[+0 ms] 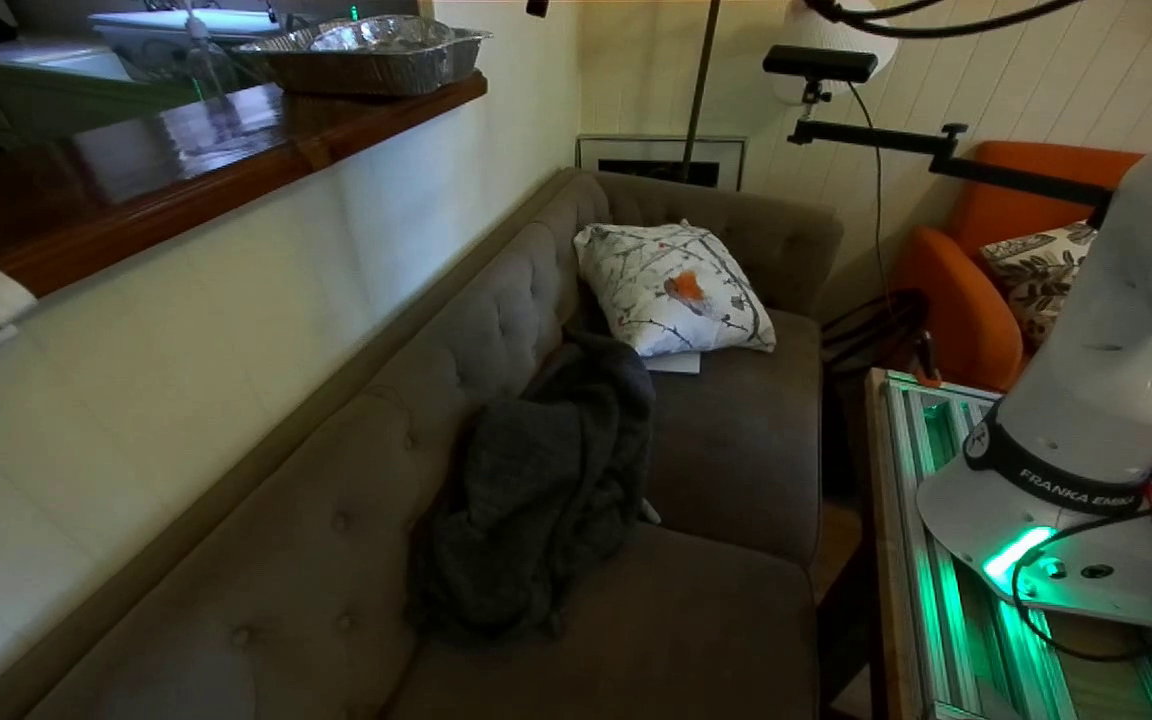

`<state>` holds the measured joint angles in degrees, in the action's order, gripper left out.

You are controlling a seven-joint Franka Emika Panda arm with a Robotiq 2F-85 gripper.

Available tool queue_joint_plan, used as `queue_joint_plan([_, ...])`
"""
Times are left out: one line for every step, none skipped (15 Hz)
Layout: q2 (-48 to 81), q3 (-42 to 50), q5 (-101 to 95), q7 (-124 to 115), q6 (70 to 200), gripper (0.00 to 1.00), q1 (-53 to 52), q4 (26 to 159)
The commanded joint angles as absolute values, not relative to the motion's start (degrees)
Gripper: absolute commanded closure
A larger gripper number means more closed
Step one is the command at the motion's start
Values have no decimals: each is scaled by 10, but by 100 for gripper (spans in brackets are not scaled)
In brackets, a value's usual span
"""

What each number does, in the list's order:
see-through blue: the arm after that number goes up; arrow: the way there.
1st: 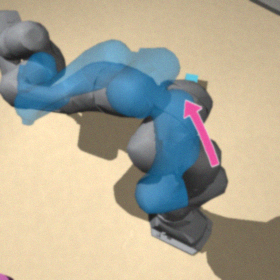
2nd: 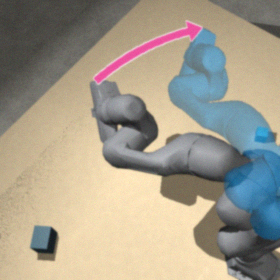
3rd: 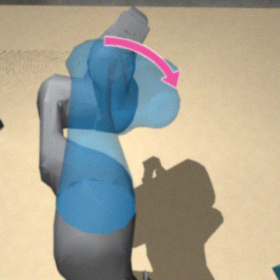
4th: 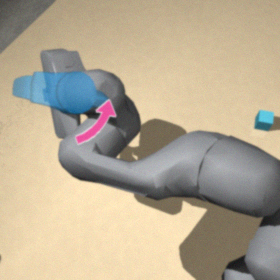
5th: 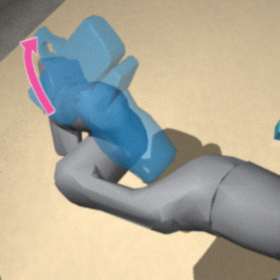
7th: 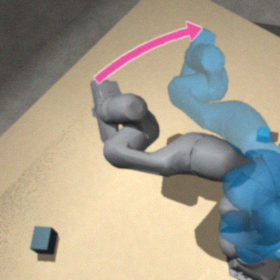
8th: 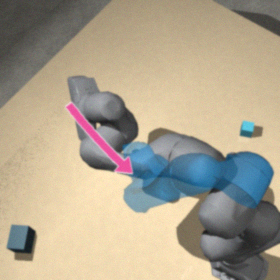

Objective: Move the foil container to the right

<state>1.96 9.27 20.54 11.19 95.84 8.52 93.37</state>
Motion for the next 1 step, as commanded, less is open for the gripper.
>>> queue_joint_plan([15,91,206,129,944,0,89,938])
